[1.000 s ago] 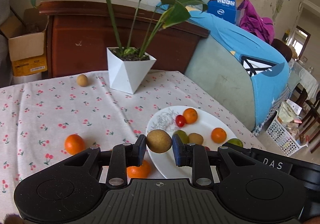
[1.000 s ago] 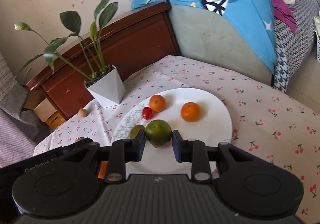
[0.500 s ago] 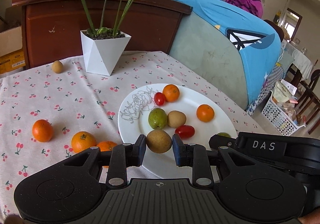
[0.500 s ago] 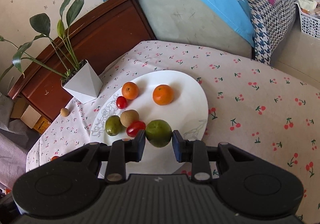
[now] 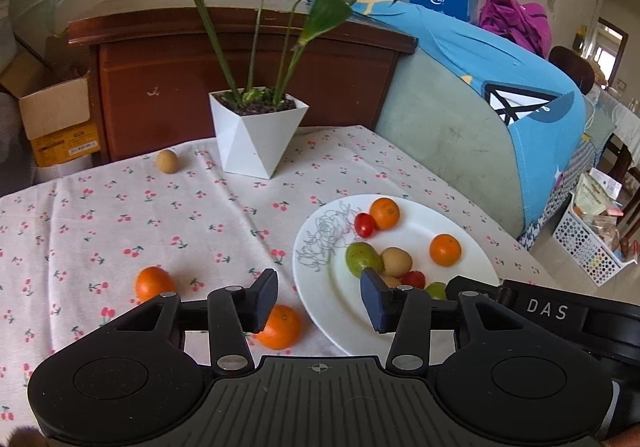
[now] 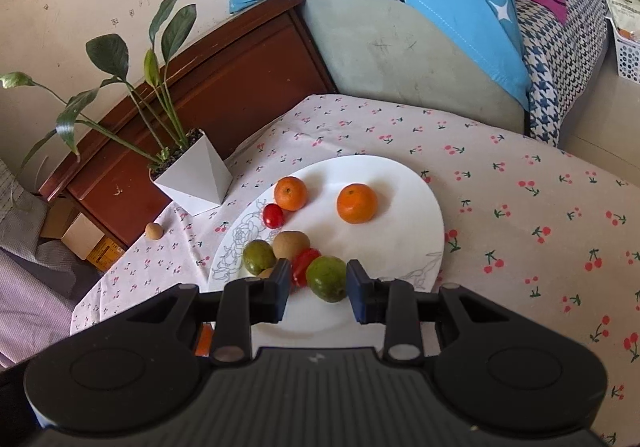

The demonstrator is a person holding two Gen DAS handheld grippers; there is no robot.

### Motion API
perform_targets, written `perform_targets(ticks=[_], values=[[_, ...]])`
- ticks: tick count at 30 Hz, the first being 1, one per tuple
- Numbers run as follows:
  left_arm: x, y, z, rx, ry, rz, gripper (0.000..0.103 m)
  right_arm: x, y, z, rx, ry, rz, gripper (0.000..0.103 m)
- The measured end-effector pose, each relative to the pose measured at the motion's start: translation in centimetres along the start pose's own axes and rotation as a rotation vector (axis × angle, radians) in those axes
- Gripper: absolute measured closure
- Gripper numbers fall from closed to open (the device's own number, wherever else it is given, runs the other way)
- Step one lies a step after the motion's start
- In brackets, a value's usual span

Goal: Organize fruits
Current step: 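Withdraw both open tools from the plate toward the remaining tangerines, then grasp a tangerine with the right tool while the left tool grasps another tangerine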

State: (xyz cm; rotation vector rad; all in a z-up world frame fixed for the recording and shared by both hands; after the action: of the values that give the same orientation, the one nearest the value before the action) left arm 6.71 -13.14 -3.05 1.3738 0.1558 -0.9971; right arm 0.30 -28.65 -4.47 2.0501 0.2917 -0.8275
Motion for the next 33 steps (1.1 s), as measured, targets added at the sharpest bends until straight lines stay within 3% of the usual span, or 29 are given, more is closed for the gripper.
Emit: perform_targets(ticks=[8,20,33], values=[[-1.9,0.8,-4.0,-0.056,0.123,-0.023,0.058,-0.2,-1.2,-2.7,-0.103,0.096,-0.010,0.071],[-3.1,1.0,-8.4,-0.138,0.188,-0.007,0.052,0.2,-4.1,-7.2,-0.288,0.230,-0.050,0.071],[-1.0,-0.3,-10.9,-0.225,0.200,-0.023,0.052,2.8,-5.9,-9.8,-0.417,0.196,-0.056,0.070]])
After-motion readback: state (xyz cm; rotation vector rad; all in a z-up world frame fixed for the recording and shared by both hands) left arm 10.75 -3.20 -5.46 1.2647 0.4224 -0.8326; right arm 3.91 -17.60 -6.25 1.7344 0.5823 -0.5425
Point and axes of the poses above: each gripper's, at about its wrist camera, not at the fingertips, and x roughly the way its jaws point, z to its right, y to its top, the point moved 6 cm from there along x, roughly the way its jaws point, and after that the axes turned 5 degrees about -y, right-handed, at the moved point
